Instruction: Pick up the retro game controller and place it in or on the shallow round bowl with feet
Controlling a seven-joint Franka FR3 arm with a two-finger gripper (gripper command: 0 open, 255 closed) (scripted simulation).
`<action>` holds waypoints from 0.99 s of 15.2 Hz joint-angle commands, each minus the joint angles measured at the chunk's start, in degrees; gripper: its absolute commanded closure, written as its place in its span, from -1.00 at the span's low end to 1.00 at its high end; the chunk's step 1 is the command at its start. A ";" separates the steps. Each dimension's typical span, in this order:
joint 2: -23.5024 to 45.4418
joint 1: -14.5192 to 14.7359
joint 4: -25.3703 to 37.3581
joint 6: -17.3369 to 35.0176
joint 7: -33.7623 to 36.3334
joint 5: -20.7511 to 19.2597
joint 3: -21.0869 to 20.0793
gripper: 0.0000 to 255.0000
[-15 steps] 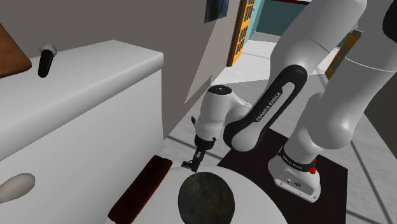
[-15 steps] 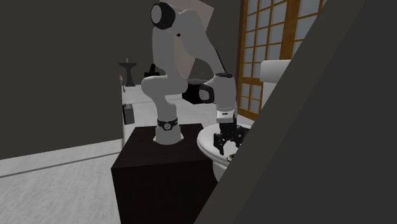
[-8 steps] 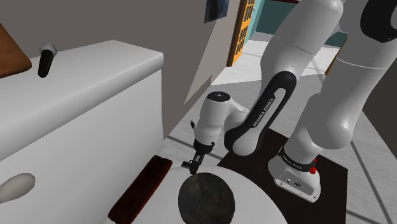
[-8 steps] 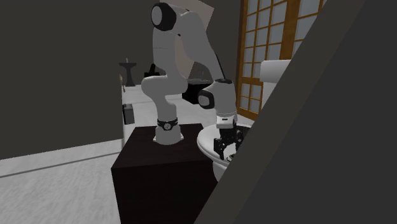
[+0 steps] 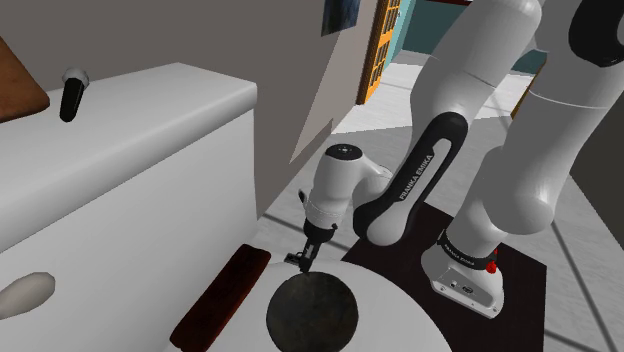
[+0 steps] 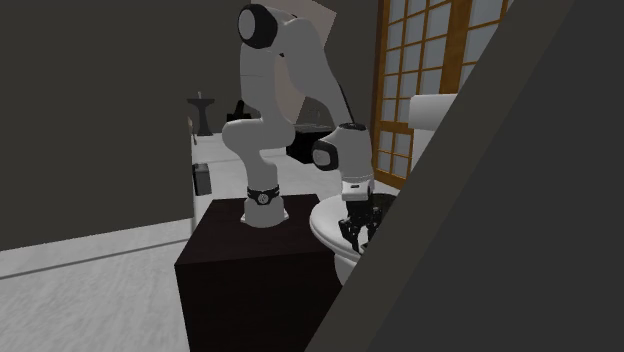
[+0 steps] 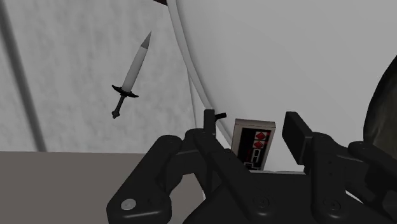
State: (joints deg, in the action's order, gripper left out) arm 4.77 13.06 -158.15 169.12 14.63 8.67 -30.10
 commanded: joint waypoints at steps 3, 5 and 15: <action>0.80 0.04 -0.10 0.34 0.64 -0.59 0.53 1.00; 0.65 -0.03 -0.28 0.37 0.41 -0.25 0.38 1.00; -10.29 -0.19 0.00 -10.11 -6.98 10.82 -1.78 1.00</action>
State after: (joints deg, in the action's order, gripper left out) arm -4.67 12.79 -158.23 159.96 8.14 18.88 -32.01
